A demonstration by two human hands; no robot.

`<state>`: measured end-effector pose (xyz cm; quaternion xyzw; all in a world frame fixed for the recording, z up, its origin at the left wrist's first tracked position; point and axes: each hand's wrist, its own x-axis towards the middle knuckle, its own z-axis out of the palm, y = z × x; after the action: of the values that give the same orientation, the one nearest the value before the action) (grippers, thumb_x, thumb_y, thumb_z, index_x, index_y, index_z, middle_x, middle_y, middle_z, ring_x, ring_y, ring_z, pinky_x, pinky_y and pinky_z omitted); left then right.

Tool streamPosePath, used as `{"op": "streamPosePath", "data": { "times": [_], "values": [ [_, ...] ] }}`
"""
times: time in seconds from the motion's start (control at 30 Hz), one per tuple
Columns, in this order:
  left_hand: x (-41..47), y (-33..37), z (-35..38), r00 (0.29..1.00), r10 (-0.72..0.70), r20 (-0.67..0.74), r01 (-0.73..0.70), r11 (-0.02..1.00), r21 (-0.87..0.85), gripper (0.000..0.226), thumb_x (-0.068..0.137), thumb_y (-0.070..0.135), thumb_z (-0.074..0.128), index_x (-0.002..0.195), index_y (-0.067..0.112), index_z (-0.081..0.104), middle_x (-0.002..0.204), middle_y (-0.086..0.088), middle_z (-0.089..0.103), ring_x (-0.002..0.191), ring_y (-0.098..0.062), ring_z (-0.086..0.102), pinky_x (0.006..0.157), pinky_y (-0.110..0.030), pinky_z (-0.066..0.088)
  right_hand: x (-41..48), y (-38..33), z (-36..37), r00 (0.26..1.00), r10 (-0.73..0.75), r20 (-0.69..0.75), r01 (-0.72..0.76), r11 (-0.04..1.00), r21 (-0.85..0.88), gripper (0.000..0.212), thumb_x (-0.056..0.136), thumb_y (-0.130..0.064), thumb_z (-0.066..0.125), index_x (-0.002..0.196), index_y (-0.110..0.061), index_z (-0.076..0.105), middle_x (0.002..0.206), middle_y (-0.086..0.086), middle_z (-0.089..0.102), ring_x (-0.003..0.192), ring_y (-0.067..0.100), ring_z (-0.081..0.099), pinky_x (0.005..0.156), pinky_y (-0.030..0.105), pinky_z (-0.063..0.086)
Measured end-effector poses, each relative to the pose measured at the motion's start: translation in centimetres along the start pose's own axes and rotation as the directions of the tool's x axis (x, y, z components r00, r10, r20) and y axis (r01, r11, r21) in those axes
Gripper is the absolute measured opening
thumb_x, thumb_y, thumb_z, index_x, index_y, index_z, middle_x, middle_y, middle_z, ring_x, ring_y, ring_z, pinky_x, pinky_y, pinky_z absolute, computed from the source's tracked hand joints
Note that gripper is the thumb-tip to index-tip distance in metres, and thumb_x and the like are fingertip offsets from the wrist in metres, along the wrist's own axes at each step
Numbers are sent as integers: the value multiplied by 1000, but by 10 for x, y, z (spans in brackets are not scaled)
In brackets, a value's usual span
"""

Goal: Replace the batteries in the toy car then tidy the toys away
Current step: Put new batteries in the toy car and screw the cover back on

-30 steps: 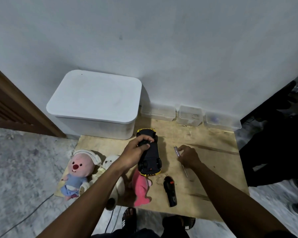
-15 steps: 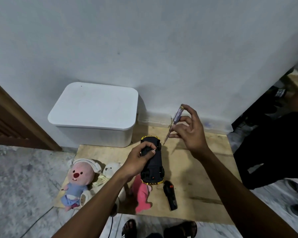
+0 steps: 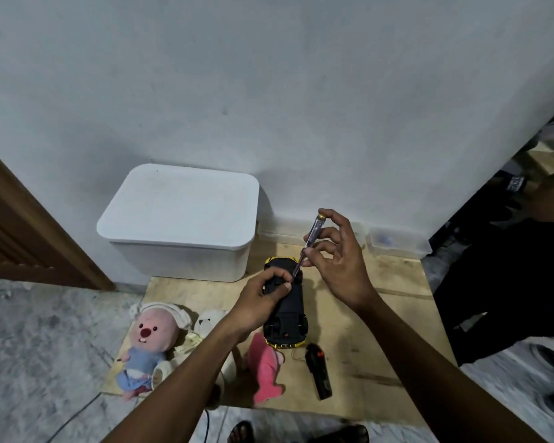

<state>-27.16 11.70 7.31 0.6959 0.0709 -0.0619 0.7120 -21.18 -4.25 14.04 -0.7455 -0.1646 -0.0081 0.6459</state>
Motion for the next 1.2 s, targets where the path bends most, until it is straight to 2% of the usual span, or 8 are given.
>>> {"op": "streamPosePath", "data": {
  "times": [0.13, 0.4, 0.57, 0.73, 0.9, 1.07, 1.13, 1.2],
  "values": [
    [0, 0, 0, 1000, -2, -11, 2, 1000, 5, 6, 94, 16, 65, 93, 21, 67, 93, 6, 66, 85, -12, 61, 75, -30, 52, -1, 1, 1, 1000, -6, 18, 6, 1000, -17, 68, 87, 10, 62, 136, -33, 43, 95, 12, 62, 81, 38, 66, 73, 49, 61],
    [-3, 1, 0, 1000, -13, -7, 13, 1000, 0, 8, 94, 16, 66, 91, 24, 68, 95, 5, 66, 87, -12, 63, 78, -30, 53, -7, -5, -2, 993, -44, 112, 52, 996, -69, 69, 90, 11, 59, 134, -40, 43, 103, 11, 63, 89, 26, 68, 75, 43, 61],
    [-4, 1, 2, 1000, -7, -4, 7, 1000, -5, 8, 94, 16, 66, 91, 23, 68, 90, 10, 66, 82, -6, 62, 73, -24, 52, -9, -9, -4, 984, -34, 178, 59, 989, -139, 65, 90, 4, 60, 136, -38, 42, 103, -2, 64, 97, 22, 66, 79, 51, 60],
    [-4, 2, 2, 1000, 21, 14, -21, 1000, 3, 8, 95, 13, 65, 91, 20, 67, 85, 16, 64, 82, -4, 59, 74, -23, 50, -11, -12, 0, 983, -58, 172, 83, 987, -139, 65, 90, 5, 60, 135, -39, 43, 100, 0, 63, 94, 19, 64, 73, 47, 58],
    [-4, 1, 0, 1000, 26, 6, -26, 1000, 17, 4, 96, 13, 63, 94, 15, 65, 89, 10, 64, 82, -5, 59, 72, -20, 50, -12, -11, 2, 983, -64, 170, 87, 987, -133, 64, 89, 3, 63, 133, -39, 43, 102, -3, 59, 94, 18, 64, 67, 56, 59],
    [-3, 0, 1, 1000, 30, -5, -30, 999, 22, 5, 96, 14, 63, 93, 16, 65, 90, 9, 64, 83, -6, 59, 72, -21, 49, -14, -10, 10, 988, -123, 90, 137, 974, -180, 69, 88, -2, 67, 127, -53, 41, 104, -9, 55, 89, 20, 63, 61, 41, 62],
    [-2, 1, 1, 1000, 23, -3, -23, 1000, 14, 5, 96, 14, 63, 92, 17, 65, 88, 11, 64, 83, -7, 60, 73, -23, 50, -15, -10, 10, 987, -143, 72, 154, 970, -186, 71, 88, -1, 67, 127, -53, 40, 104, -9, 56, 89, 19, 63, 60, 29, 59],
    [-1, 2, -1, 1000, 18, -3, -18, 1000, 18, 6, 95, 13, 64, 92, 18, 66, 86, 13, 64, 83, -8, 60, 75, -26, 51, -15, -10, 8, 988, -132, 84, 144, 975, -168, 68, 89, 0, 66, 128, -49, 40, 105, -6, 59, 90, 16, 64, 62, 29, 59]
  ]
}}
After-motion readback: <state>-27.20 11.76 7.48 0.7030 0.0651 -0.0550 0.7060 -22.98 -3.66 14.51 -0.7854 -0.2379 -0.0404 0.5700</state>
